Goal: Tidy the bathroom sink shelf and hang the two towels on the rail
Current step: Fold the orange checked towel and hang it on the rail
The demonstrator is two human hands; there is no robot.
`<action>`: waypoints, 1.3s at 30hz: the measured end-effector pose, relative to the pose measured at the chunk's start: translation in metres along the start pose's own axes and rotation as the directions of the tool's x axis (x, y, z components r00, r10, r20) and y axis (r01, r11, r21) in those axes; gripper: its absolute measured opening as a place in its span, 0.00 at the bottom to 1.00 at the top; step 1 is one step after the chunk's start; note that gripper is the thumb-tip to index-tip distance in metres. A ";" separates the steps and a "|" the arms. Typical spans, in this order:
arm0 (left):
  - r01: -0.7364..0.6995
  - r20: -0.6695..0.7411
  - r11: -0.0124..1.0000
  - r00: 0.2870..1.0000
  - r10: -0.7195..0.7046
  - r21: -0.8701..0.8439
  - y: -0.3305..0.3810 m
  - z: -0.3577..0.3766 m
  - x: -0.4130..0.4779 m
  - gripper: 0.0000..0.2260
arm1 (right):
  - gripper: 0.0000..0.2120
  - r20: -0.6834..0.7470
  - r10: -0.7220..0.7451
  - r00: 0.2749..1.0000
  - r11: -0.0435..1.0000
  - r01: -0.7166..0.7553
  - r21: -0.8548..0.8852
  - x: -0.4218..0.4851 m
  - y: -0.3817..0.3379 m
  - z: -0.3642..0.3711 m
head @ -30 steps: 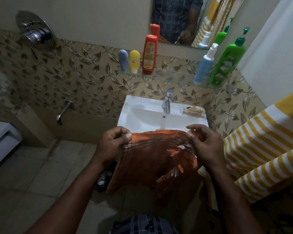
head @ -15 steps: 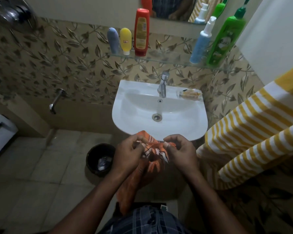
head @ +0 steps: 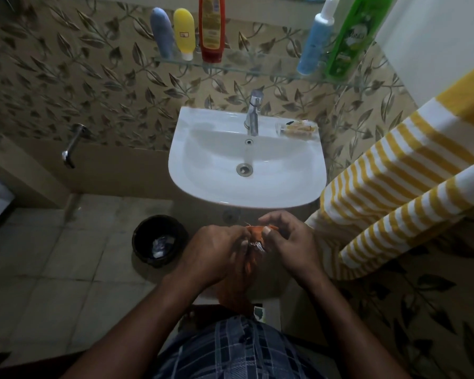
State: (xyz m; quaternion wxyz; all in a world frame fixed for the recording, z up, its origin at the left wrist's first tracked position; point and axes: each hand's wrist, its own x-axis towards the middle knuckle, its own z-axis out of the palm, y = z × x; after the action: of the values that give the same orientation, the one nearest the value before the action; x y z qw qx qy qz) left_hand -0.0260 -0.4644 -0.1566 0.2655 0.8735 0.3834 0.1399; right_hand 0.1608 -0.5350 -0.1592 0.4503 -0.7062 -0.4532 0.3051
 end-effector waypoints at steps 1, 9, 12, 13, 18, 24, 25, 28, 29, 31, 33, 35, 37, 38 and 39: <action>-0.011 -0.007 1.000 1.000 0.011 0.025 0.002 -0.001 0.001 0.20 | 0.15 0.001 -0.002 1.000 1.000 0.002 0.008 -0.001 0.001 0.000; -0.156 -0.150 0.986 0.978 0.146 -0.055 0.001 0.005 0.006 0.04 | 0.10 -0.003 -0.023 1.000 0.994 0.024 0.108 -0.005 0.002 -0.009; -0.088 -0.175 0.986 0.983 0.063 -0.139 0.005 0.006 0.005 0.05 | 0.09 -0.005 -0.003 1.000 0.989 0.004 0.145 -0.010 0.001 -0.008; -0.041 -0.187 0.981 0.982 0.005 -0.188 0.009 0.006 0.004 0.04 | 0.09 -0.016 0.017 1.000 0.985 -0.014 0.169 -0.011 0.001 -0.007; 0.072 -0.207 0.917 0.964 -0.164 -0.392 0.017 0.011 0.000 0.07 | 0.10 -0.024 0.079 0.997 0.961 -0.070 0.266 -0.015 0.001 -0.004; 0.004 -0.191 0.917 0.978 -0.088 -0.398 0.020 0.009 0.000 0.07 | 0.08 -0.012 0.116 0.993 0.953 -0.108 0.284 -0.016 -0.001 -0.002; 0.005 -0.193 0.916 0.977 -0.090 -0.401 0.020 0.009 0.000 0.08 | 0.07 -0.013 0.124 0.992 0.951 -0.115 0.288 -0.015 0.000 -0.002; 0.007 -0.196 0.923 0.977 -0.089 -0.385 0.018 0.012 0.000 0.10 | 0.10 0.005 0.130 0.992 0.950 -0.126 0.286 -0.014 0.000 -0.004; 0.006 -0.199 0.926 0.976 -0.087 -0.377 0.016 0.013 0.000 0.11 | 0.13 0.020 0.128 0.992 0.949 -0.128 0.288 -0.013 -0.001 -0.005; 0.007 -0.205 0.925 0.974 -0.092 -0.381 0.014 0.015 -0.001 0.11 | 0.17 0.046 0.121 0.992 0.948 -0.129 0.289 -0.013 -0.002 -0.006; 0.004 -0.218 0.921 0.971 -0.097 -0.389 0.014 0.016 -0.001 0.10 | 0.16 0.058 0.114 0.992 0.950 -0.126 0.284 -0.014 -0.002 -0.007; -0.007 -0.246 0.922 0.965 -0.096 -0.387 0.015 0.018 -0.002 0.10 | 0.13 0.060 0.101 0.993 0.957 -0.114 0.268 -0.014 -0.003 -0.007; -0.012 -0.272 0.919 0.957 -0.104 -0.393 0.016 0.018 -0.003 0.11 | 0.11 0.053 0.080 0.995 0.966 -0.091 0.242 -0.014 -0.002 -0.007; -0.010 -0.282 0.917 0.953 -0.112 -0.399 0.016 0.019 -0.003 0.12 | 0.11 0.050 0.071 0.996 0.970 -0.081 0.227 -0.014 -0.002 -0.007; -0.006 -0.289 0.916 0.950 -0.120 -0.400 0.017 0.019 -0.004 0.12 | 0.10 0.048 0.063 0.997 0.974 -0.072 0.217 -0.014 -0.002 -0.007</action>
State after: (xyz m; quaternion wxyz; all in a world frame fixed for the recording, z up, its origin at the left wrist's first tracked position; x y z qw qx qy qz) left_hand -0.0102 -0.4835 -0.1626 0.3778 0.7573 0.4094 0.3409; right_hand 0.1599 -0.5498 -0.1544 0.5051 -0.6611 -0.4019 0.3825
